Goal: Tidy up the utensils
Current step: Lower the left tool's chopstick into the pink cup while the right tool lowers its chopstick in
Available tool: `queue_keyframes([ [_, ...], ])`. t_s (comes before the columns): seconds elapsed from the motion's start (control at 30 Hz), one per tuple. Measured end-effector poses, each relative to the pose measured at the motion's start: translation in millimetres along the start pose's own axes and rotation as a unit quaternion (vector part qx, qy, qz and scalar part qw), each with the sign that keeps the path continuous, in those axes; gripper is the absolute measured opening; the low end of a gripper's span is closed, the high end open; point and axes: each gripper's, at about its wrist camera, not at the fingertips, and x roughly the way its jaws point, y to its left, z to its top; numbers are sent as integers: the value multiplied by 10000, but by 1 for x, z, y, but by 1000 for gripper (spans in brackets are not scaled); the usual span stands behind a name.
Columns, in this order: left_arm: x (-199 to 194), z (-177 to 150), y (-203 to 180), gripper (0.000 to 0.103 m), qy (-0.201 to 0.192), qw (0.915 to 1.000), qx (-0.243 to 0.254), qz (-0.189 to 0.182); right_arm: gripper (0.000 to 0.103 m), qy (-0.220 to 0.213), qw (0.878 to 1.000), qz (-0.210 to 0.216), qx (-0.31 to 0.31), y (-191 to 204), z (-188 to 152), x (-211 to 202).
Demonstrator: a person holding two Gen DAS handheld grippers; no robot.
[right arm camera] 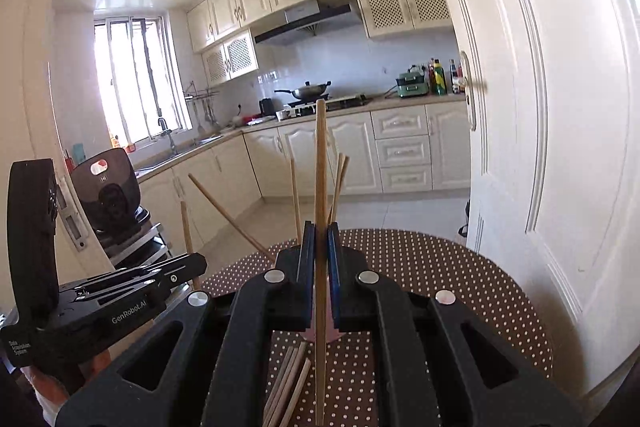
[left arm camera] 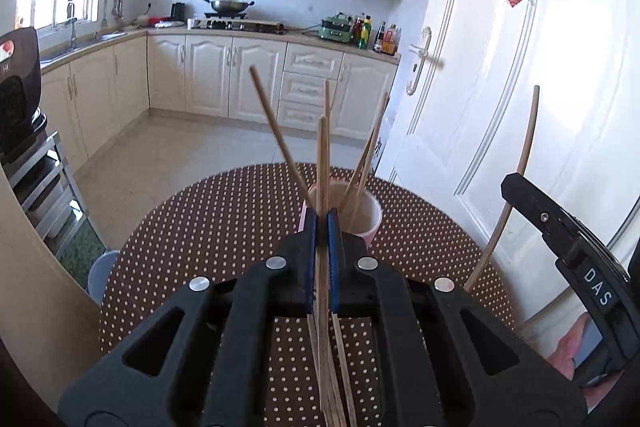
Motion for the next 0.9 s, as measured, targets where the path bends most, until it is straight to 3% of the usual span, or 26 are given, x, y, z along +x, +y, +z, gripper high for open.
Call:
queue_keyframes([
  [0.9,-23,73,-24,6,-938,9954,162,57,5,-892,9958,9,192,4,59,22],
])
